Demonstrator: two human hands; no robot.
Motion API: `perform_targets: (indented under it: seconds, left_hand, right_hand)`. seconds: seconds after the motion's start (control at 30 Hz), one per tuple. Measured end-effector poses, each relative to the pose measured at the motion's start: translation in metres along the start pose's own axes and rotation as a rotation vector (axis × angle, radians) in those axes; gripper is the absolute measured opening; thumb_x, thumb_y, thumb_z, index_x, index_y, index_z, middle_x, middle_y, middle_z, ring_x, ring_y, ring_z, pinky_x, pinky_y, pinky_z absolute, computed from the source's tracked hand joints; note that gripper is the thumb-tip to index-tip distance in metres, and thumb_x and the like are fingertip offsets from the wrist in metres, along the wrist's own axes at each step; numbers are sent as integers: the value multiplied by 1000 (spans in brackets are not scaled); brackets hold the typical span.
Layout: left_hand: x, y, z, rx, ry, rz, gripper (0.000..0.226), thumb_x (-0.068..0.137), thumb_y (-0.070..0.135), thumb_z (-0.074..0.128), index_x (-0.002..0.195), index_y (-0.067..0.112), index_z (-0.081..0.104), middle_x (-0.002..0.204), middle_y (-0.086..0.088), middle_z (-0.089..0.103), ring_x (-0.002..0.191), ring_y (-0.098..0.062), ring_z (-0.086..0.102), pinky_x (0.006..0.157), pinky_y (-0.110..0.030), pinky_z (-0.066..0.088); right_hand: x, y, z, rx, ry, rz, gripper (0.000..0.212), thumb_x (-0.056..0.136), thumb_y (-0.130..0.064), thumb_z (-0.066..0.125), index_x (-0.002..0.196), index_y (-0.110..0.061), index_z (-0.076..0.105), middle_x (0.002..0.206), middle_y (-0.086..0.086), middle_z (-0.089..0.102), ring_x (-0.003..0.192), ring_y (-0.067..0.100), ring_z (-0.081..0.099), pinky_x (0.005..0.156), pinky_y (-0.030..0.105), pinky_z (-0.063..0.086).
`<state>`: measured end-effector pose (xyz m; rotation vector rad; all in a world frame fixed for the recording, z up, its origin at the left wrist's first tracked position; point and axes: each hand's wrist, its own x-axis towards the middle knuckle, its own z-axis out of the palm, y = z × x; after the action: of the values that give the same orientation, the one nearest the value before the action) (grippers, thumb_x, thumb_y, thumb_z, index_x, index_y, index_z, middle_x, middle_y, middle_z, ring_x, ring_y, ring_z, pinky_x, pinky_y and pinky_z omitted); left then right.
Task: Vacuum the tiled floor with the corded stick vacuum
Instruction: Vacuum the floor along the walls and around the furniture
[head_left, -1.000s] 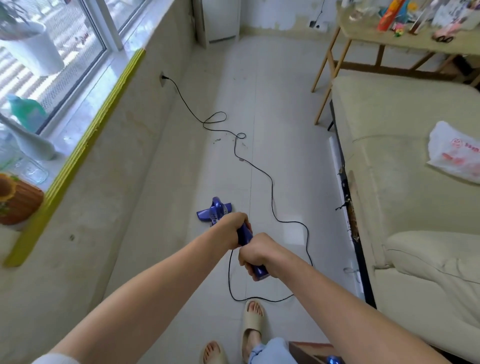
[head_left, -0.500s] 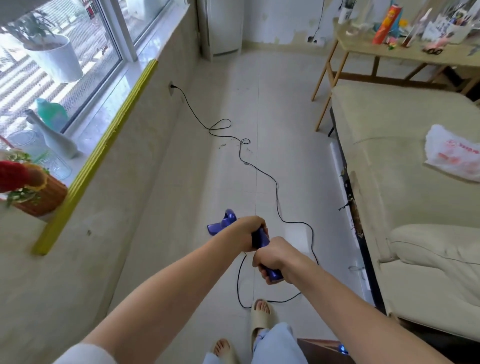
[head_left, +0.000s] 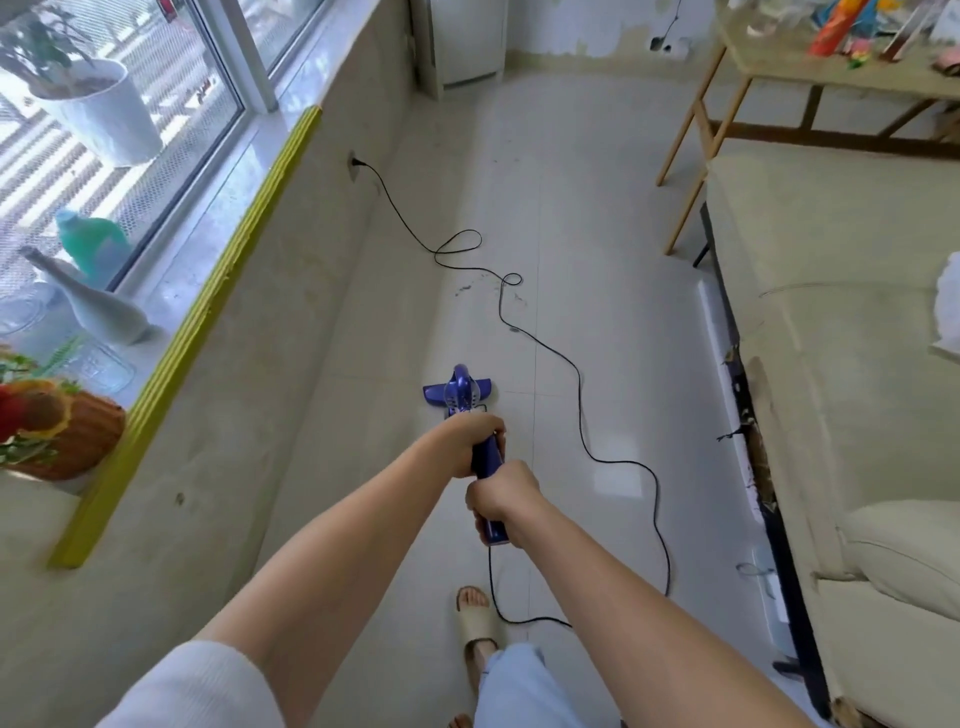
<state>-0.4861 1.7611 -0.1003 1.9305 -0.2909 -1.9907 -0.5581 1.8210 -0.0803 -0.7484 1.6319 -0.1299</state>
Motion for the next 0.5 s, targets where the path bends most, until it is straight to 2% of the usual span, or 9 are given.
perform_targets:
  seconds: [0.2, 0.33, 0.5]
  left_hand:
    - [28, 71, -18, -1, 37, 53, 22, 94, 8, 48, 73, 8, 45, 61, -4, 47, 52, -14, 43, 52, -22, 41]
    - [47, 113, -34, 68, 46, 61, 21, 92, 5, 46, 71, 7, 46, 62, -7, 48, 54, -17, 45, 56, -25, 42]
    - [74, 169, -56, 39, 22, 60, 19, 93, 5, 47, 74, 7, 46, 61, -6, 48, 53, -16, 44, 55, -26, 42]
  right_hand:
    - [48, -69, 3, 19, 1, 1, 23, 81, 10, 45, 88, -12, 44, 88, 13, 54, 55, 20, 49, 43, 23, 42]
    - [73, -108, 10, -5, 5, 17, 24, 81, 9, 44, 94, -11, 45, 88, 12, 55, 55, 20, 51, 45, 26, 44]
    - [107, -163, 17, 4, 18, 11, 24, 82, 8, 45, 99, -10, 45, 90, 13, 55, 53, 19, 51, 44, 26, 45]
